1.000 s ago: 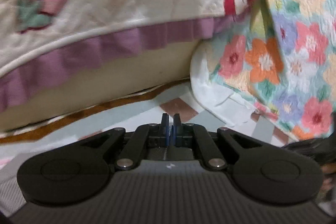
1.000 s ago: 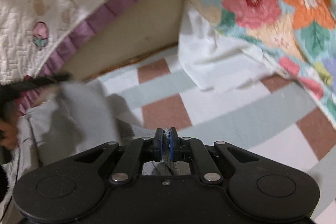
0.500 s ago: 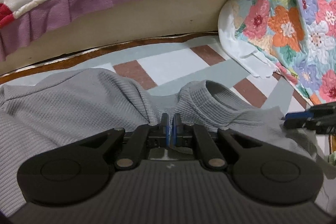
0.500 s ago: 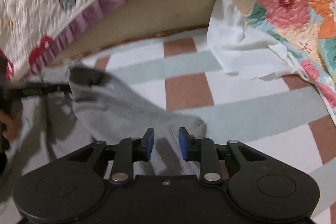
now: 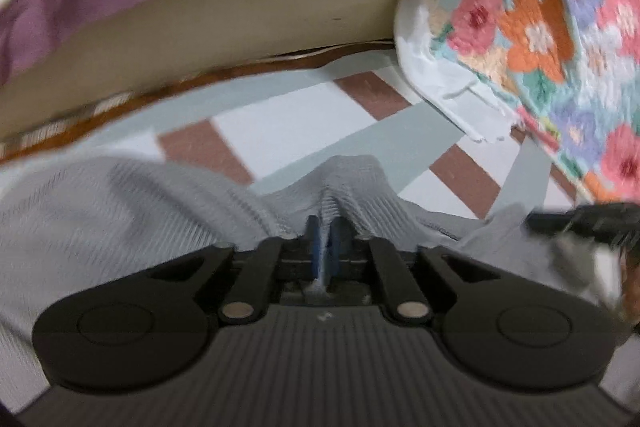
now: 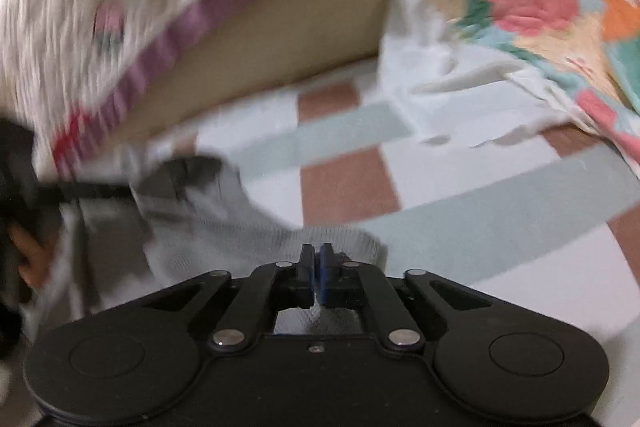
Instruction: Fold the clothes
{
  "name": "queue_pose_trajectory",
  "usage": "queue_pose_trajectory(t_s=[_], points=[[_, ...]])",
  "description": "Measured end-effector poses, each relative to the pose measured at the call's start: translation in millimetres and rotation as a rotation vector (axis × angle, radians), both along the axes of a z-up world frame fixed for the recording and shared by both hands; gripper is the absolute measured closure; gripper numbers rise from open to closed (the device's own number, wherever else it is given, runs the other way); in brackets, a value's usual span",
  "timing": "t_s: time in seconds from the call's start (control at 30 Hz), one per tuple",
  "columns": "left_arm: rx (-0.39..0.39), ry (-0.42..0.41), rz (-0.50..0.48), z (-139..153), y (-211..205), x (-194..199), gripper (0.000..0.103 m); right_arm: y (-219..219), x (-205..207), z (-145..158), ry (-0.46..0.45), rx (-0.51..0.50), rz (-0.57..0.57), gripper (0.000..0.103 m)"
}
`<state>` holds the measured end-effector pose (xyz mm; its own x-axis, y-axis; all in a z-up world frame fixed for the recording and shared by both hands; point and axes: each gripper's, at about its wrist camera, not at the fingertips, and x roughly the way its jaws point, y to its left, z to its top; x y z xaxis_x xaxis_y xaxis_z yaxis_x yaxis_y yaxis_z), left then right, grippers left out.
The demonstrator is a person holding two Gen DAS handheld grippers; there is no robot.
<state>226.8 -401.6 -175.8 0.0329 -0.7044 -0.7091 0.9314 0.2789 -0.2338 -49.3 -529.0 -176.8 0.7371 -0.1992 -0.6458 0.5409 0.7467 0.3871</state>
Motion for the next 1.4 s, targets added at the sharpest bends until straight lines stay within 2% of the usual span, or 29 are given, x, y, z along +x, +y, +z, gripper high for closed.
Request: queue_pose_trajectory(t_s=[0.23,0.33,0.4,0.47,0.57,0.6,0.63,0.67,0.73,0.83,0.87,0.93,1.0,1.13,1.23,1.33,1.4], points=[[-0.217,-0.179,-0.095,45,-53,-36,0.103,-22,-57,36,-0.114,0.01,-0.17,0.102],[-0.212,-0.243,-0.128,47,-85,-49,0.103,-37,-70,42,-0.124,0.017,-0.228,0.102],[-0.168,-0.282,-0.152,42,-101,-57,0.103,-47,-69,38,-0.056,0.018,-0.222,0.102],[-0.157,-0.268,-0.161,35,-99,-60,0.098,-45,-68,33,0.023,0.034,-0.171,0.095],[-0.126,-0.232,-0.142,23,-80,-49,0.078,-33,-70,24,0.089,0.062,-0.116,0.089],[-0.108,-0.222,-0.115,19,-74,-40,0.068,-30,-70,20,0.093,0.073,-0.104,0.072],[-0.09,-0.213,-0.085,15,-67,-31,0.067,-28,-69,15,0.093,0.086,-0.101,0.054],[-0.077,-0.187,-0.058,13,-59,-19,0.067,-28,-67,10,0.088,0.101,-0.109,0.051],[-0.052,-0.132,-0.004,9,-42,5,0.06,-33,-59,2,0.076,0.13,-0.134,0.05],[-0.019,-0.116,0.038,11,-11,27,0.059,-44,-41,-2,0.035,0.153,-0.188,0.05],[-0.02,-0.133,0.05,15,3,31,0.059,-47,-31,-1,0.029,0.15,-0.188,0.05],[-0.026,-0.174,0.074,25,33,40,0.058,-49,-2,4,0.039,0.118,-0.146,0.05],[-0.021,-0.177,0.143,33,66,54,0.052,-42,35,11,0.065,0.069,-0.043,0.05],[0.055,-0.165,0.351,35,137,92,0.051,-17,124,21,0.161,0.002,0.213,0.051],[0.106,-0.124,0.519,27,198,117,0.05,3,185,26,0.248,-0.059,0.325,0.05],[0.16,-0.111,0.622,24,253,121,0.05,10,229,28,0.278,-0.082,0.362,0.05],[0.16,-0.122,0.665,22,282,113,0.05,9,248,26,0.288,-0.069,0.346,0.05]])
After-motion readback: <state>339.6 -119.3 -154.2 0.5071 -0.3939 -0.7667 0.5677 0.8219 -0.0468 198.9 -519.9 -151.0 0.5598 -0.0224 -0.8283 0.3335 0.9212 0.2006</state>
